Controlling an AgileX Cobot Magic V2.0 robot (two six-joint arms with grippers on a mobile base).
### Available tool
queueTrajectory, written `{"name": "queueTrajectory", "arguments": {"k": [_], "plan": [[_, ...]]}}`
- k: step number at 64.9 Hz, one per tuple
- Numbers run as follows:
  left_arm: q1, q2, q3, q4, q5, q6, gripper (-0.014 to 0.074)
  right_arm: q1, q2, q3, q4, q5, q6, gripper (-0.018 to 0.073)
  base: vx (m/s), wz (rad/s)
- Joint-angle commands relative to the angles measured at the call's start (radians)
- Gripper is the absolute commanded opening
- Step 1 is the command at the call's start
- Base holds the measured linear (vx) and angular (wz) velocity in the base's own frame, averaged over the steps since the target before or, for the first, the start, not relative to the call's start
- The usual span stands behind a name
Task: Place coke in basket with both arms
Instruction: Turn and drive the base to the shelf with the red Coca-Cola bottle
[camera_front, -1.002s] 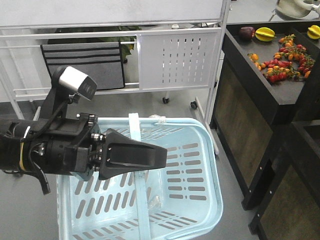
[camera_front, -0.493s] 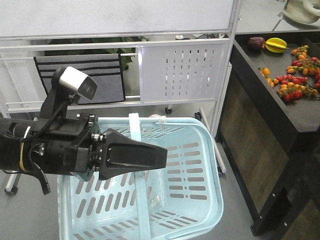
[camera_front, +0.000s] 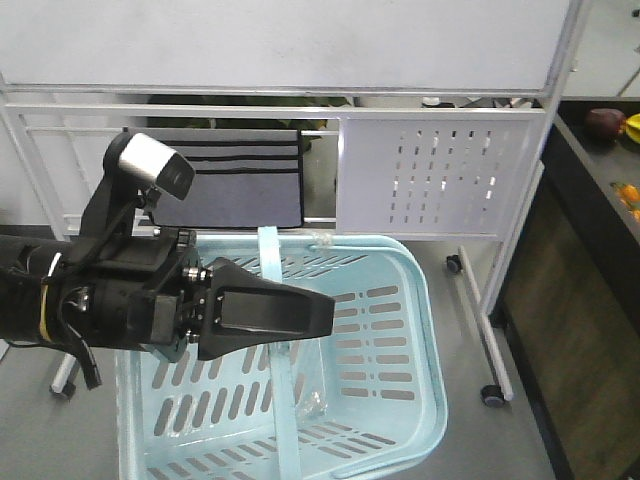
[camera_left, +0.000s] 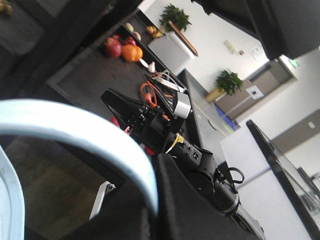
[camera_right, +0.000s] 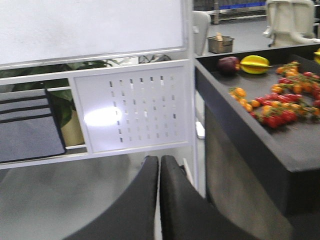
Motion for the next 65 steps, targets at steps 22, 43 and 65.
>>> {"name": "queueTrajectory", "arguments": {"k": [22,43,65], "plan": [[-0.003,-0.034,-0.022,-0.089,-0.194,0.002,-0.0007,-0.001,-0.019,0.01,-0.014,-0.066,-0.004,-0.0004,0.22,0.44],[-0.003,-0.034,-0.022,-0.089,-0.194,0.002,-0.0007,-0.001,-0.019,0.01,-0.014,-0.065,-0.004,-0.0004,0.19,0.61],[-0.003,-0.034,-0.022,-0.089,-0.194,0.002,-0.0007,-0.001,-0.019,0.01,-0.014,-0.065,-0.004,-0.0004,0.18,0.7]]}}
